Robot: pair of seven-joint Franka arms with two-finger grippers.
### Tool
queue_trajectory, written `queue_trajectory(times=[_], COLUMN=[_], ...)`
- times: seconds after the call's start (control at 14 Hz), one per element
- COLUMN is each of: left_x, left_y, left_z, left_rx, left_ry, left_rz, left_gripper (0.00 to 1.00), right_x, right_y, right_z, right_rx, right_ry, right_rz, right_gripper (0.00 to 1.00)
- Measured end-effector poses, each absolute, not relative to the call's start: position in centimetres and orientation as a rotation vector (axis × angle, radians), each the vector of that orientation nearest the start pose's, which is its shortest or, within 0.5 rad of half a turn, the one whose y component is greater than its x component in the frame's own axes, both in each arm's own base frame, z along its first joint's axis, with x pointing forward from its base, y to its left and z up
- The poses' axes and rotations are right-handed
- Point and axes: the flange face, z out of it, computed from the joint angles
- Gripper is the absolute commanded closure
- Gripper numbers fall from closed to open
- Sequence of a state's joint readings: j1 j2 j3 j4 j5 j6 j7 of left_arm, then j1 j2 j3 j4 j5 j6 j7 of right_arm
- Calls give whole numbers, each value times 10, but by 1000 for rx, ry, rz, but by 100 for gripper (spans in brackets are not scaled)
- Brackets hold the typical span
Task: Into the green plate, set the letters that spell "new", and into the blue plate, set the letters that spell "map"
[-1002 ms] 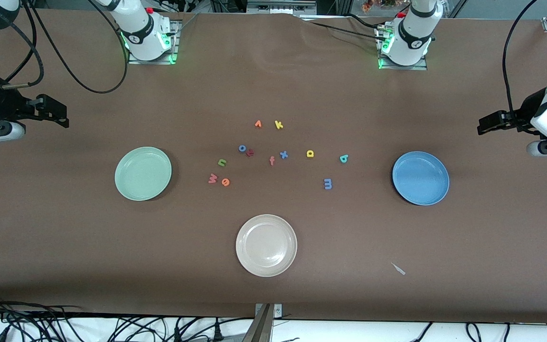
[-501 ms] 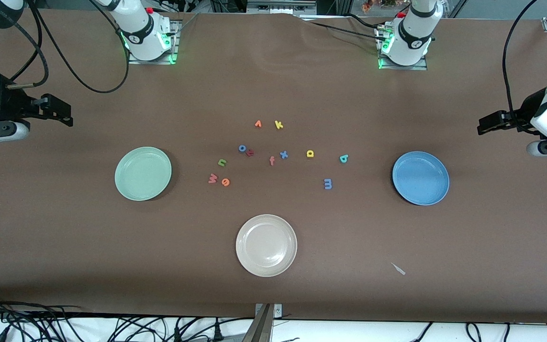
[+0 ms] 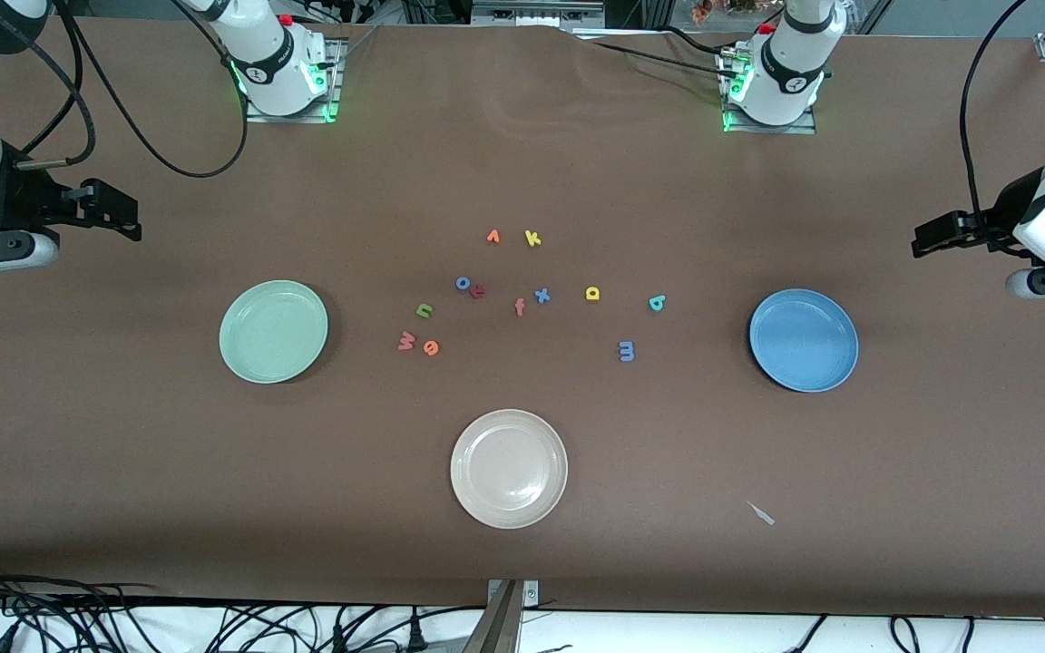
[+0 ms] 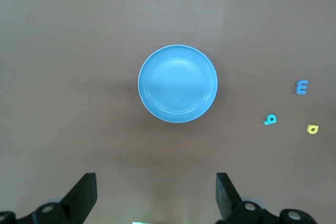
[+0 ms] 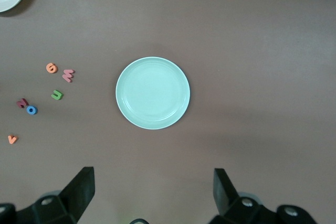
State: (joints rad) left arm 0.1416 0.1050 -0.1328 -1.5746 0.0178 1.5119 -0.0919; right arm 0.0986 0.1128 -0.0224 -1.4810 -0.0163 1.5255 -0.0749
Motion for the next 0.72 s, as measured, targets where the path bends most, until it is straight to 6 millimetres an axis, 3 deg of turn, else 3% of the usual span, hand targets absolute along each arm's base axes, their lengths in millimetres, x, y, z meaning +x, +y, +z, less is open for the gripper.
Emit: queue_trajectory(times=[0.72], left_x=[574], left_y=[10], left_z=[559], left_rx=[-3116], left_ry=[-154], left_rz=[260], left_gripper=[0], right_x=[582], right_y=[43], right_z=[598], right_rx=[-3150], right_ry=[-238], right_rz=[111], right_gripper=[0])
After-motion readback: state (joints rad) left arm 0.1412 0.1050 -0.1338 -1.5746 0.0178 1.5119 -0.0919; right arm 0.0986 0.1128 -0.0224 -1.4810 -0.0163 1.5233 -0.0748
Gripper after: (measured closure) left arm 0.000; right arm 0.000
